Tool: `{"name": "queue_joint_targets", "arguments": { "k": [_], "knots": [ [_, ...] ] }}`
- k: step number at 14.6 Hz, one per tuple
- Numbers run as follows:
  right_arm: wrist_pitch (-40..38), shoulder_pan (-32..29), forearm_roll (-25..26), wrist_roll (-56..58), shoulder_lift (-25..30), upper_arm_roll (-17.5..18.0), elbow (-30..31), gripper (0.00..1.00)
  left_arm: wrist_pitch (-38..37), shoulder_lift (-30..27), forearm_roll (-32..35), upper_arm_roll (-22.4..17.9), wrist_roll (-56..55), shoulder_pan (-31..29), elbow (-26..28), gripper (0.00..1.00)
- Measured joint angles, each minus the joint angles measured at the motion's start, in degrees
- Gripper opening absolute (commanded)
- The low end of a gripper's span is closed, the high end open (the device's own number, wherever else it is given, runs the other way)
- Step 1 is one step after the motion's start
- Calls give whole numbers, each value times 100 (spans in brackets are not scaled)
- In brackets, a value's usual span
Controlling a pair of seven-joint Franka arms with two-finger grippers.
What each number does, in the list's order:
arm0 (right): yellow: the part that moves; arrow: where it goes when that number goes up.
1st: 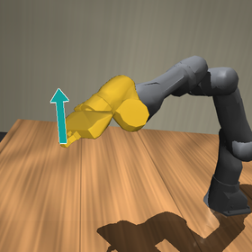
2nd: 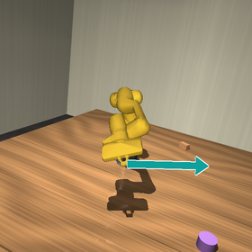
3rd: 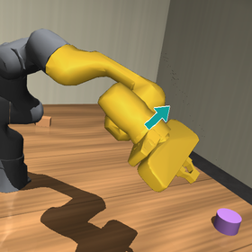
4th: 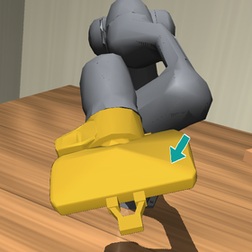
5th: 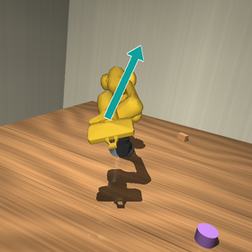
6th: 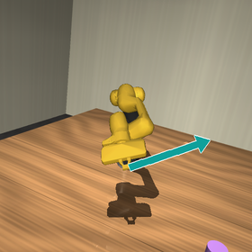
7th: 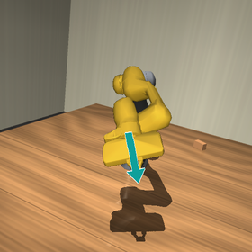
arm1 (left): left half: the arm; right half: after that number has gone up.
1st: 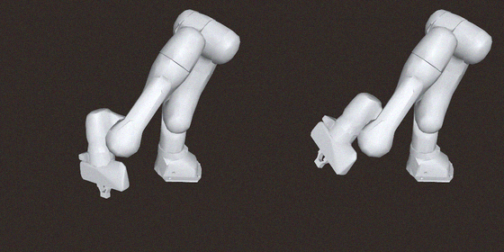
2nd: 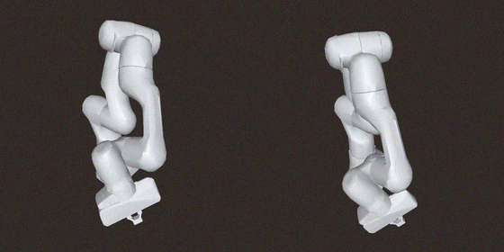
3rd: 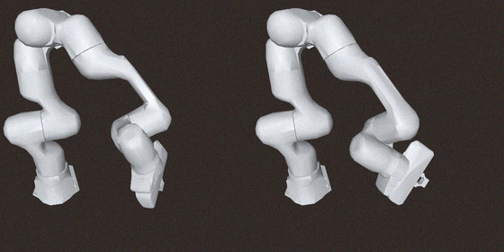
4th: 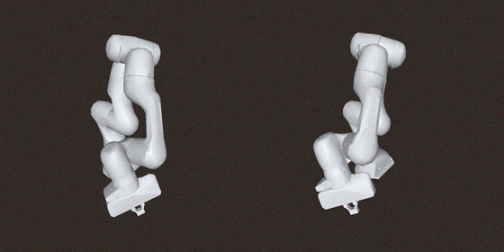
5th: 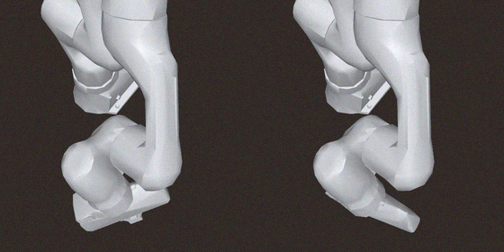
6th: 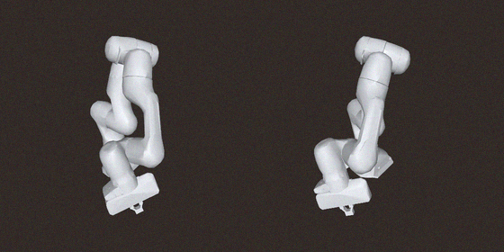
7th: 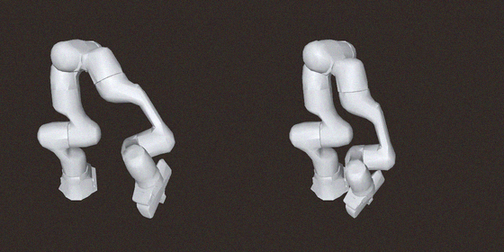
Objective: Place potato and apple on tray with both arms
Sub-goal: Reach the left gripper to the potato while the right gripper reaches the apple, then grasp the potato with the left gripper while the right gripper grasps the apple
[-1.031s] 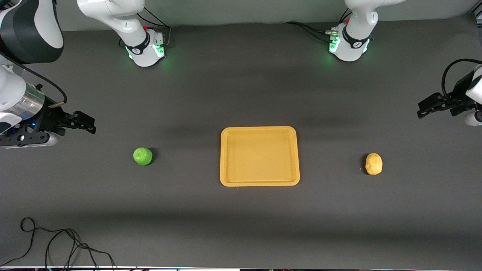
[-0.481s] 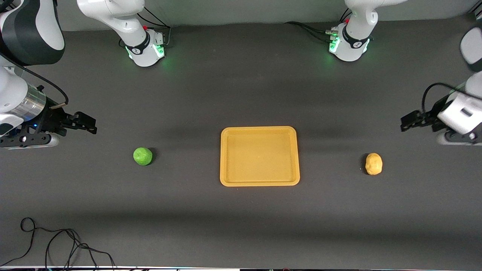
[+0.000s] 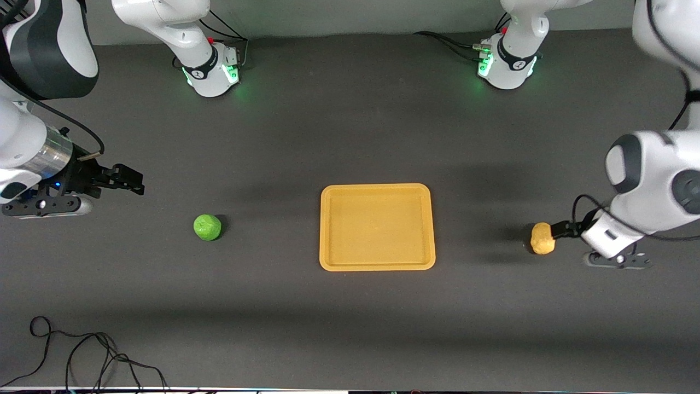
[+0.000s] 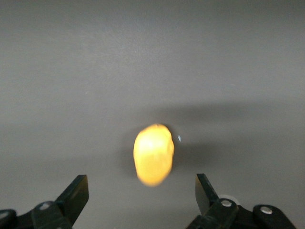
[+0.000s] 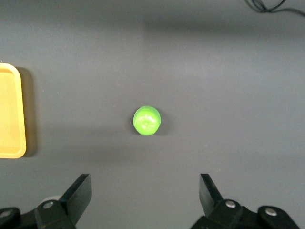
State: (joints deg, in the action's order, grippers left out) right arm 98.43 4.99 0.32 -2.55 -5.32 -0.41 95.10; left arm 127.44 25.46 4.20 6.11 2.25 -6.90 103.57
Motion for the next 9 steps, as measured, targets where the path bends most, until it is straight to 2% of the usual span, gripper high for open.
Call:
{"name": "queue_joint_targets", "arguments": {
  "k": [3,7,9],
  "knots": [
    [419,96,-5,-2,-26,13,378,100,556,564,32,-19,16,-104,123,100],
    [1308,98,-6,-3,-157,5,1046,100,778,594,38,-7,27,-129,338,99],
    [1453,97,-26,-5,-299,2,1190,100,778,591,38,-1,26,-127,408,89]
  ]
}}
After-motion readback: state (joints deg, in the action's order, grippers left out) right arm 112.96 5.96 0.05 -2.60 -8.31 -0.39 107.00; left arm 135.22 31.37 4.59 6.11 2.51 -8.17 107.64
